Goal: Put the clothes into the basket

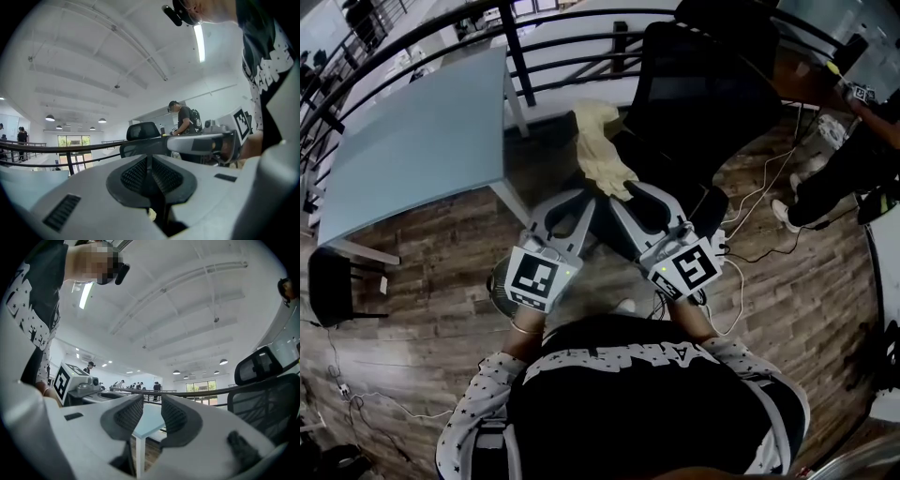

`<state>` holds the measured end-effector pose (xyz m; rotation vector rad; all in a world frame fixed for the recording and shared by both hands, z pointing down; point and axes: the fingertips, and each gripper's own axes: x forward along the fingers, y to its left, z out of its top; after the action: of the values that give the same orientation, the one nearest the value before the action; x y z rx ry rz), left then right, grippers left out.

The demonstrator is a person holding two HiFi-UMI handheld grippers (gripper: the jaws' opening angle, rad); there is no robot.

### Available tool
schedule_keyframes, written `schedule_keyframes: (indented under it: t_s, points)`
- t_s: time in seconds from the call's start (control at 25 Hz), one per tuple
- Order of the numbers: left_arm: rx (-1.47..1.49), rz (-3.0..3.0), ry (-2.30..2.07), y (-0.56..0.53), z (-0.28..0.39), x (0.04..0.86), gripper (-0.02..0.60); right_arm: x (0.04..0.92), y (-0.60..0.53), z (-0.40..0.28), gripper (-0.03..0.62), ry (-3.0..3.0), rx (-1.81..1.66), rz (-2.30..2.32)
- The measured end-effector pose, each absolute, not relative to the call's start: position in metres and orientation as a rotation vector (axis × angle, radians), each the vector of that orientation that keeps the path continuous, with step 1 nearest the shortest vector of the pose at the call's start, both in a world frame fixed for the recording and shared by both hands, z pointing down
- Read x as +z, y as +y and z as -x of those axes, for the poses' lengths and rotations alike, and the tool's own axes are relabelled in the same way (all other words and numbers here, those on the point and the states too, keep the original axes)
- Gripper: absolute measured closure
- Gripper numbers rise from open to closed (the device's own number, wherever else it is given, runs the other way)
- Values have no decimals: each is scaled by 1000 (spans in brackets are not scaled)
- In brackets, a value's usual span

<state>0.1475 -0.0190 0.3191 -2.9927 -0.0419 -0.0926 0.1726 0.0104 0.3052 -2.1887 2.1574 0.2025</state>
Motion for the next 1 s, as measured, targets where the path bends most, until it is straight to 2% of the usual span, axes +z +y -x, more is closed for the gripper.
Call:
schedule_keyframes:
  t_s: [0.64,1.0]
  points:
    - [-78,2979,87,-9,-207,320,558,318,34,-239,487,2179,163,2147]
    - [-123,2958,165,-15,-218,328,558,329,36,-260,482,2202,132,2123]
